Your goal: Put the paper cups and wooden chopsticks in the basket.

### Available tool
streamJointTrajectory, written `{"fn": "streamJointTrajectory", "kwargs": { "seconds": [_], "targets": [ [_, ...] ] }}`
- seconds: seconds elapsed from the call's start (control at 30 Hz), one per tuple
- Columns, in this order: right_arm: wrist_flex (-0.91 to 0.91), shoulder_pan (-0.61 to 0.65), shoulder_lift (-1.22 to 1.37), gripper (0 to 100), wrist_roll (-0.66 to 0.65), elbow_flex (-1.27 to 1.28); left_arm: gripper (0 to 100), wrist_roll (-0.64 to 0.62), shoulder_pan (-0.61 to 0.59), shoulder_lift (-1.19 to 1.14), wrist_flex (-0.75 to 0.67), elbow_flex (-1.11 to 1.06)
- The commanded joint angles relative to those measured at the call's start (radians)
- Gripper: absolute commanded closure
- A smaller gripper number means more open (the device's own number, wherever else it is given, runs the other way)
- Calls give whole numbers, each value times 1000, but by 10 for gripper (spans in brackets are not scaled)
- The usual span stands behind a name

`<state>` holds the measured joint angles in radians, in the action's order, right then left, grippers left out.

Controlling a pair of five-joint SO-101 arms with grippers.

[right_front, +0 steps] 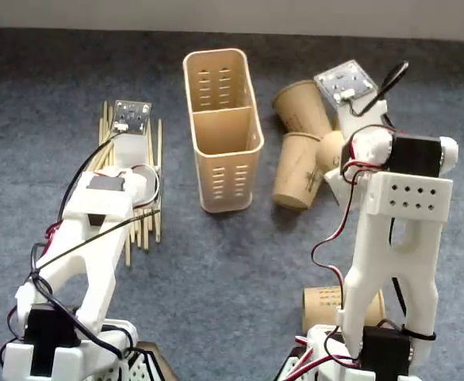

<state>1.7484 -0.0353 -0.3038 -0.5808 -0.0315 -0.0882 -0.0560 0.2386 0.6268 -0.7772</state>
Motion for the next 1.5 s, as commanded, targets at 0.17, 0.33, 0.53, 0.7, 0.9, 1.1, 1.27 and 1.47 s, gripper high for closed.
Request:
{"fn": "streamJointTrajectory", "kwargs": {
  "seconds": [0.17,0.33,0.53,0.7,0.9,1.1,1.27,1.47],
  "targets": [
    [16,-35,12,994,-192,246,853,-5,-1,36,-12,5],
    [16,-59,139,994,-201,271,853,-5,-1,36,-11,5],
    [16,-56,286,994,-161,266,853,-5,1,36,-11,5],
    [16,-54,305,988,-86,179,853,-5,1,36,-11,5],
    [16,-44,302,813,-38,25,853,-5,2,36,-11,5],
    [16,94,240,640,-6,-62,853,-5,2,36,-12,5],
    [16,223,165,640,-5,2,853,-5,2,36,-12,5],
    [16,130,68,640,-5,13,853,-5,2,36,-12,5]
  ]
}}
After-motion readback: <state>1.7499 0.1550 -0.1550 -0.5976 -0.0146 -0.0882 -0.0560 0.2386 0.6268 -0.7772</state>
